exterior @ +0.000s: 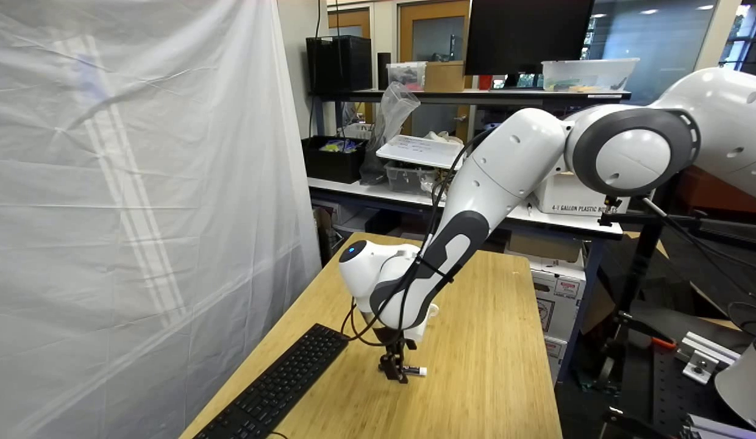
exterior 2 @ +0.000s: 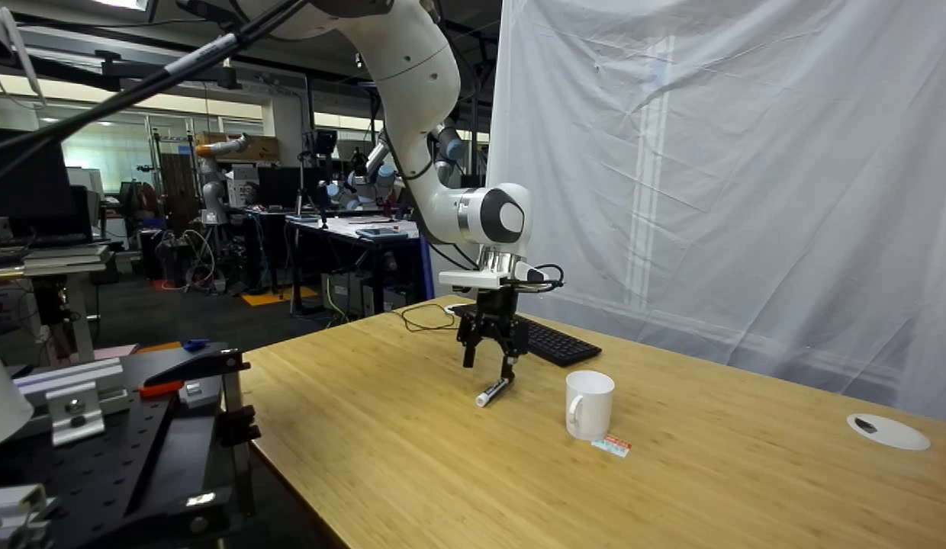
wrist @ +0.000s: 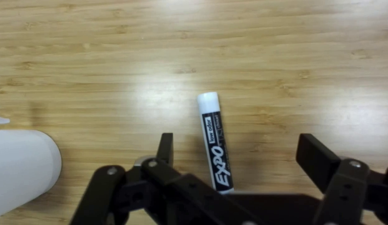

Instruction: Place the black marker inside the white mug

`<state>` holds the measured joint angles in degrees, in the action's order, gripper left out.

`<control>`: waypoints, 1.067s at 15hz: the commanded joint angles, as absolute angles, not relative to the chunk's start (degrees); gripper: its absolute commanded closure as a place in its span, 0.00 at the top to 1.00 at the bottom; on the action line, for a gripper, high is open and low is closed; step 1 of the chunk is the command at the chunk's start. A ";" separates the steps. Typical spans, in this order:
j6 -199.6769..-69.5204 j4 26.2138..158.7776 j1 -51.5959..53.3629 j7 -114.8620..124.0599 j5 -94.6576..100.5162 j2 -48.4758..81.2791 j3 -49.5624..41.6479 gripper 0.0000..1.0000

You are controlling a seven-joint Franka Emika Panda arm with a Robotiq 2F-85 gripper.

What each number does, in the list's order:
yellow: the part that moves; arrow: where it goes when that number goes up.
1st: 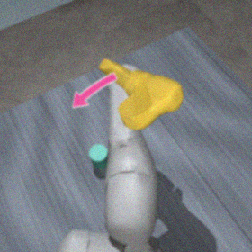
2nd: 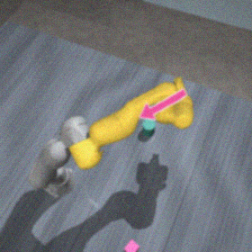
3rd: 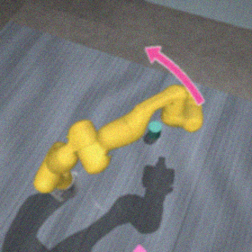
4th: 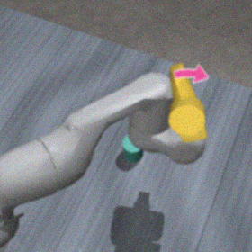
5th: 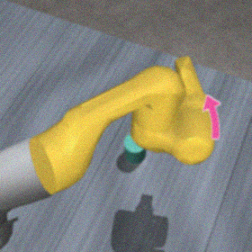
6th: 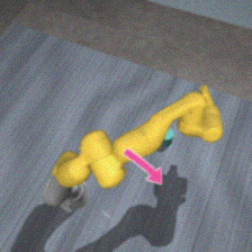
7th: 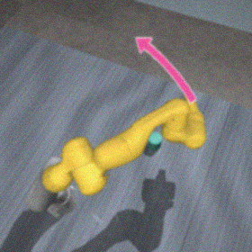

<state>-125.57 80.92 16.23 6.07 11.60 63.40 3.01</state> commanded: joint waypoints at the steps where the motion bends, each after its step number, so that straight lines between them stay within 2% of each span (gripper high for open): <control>1: -128.11 81.66 16.45 4.57 11.91 63.01 2.73 1.00; 16: -134.45 86.36 15.17 1.81 11.80 63.23 2.16 1.00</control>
<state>-132.93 85.08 15.73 3.11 11.72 63.82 1.96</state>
